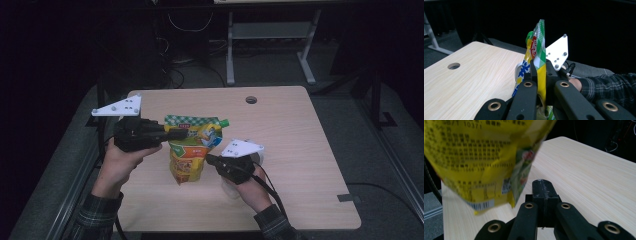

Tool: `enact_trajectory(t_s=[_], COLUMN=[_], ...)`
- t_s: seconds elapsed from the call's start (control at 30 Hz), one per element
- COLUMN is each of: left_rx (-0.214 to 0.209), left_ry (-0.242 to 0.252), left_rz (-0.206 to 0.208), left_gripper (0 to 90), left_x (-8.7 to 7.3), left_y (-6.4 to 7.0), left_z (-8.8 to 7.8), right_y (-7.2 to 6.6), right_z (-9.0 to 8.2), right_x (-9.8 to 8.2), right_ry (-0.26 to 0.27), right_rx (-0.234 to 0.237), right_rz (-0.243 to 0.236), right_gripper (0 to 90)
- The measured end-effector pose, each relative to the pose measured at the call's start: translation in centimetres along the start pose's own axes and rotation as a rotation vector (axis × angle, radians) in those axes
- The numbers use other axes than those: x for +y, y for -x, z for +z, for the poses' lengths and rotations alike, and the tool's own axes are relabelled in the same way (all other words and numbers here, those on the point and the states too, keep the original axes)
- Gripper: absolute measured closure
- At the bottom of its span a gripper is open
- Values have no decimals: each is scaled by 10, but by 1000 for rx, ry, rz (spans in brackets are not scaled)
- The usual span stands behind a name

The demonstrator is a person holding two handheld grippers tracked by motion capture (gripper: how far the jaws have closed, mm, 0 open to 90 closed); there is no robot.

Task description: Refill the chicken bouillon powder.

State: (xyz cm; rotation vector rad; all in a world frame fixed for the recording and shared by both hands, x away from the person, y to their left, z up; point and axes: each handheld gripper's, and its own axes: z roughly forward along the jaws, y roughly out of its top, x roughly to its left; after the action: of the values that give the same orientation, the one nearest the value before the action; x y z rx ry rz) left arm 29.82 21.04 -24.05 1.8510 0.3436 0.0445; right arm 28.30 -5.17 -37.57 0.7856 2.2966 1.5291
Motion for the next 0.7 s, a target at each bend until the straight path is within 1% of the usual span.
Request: enact_trajectory(t_s=[0.2,0.27,0.43,0.53,0.7], left_rx=[-3,-5,-7,-9,-9], left_ry=[2,-4,1,4,5], left_rz=[-5,-4,-5,-6,-2], left_gripper=[900,900,900,900,900], left_x=[2,3,6,8,12], left_y=[-1,-1,-2,-1,-1], left_z=[7,9,13,15,17], right_y=[-1,-1,0,-3,-8], right_z=[4,5,5,5,7], right_x=[0,0,0,0,-1], right_ry=[6,9,10,9,28], right_rx=[11,16,29,39,64], right_rz=[-8,-9,-23,-24,-44], right_gripper=[900,900,900,900,900])
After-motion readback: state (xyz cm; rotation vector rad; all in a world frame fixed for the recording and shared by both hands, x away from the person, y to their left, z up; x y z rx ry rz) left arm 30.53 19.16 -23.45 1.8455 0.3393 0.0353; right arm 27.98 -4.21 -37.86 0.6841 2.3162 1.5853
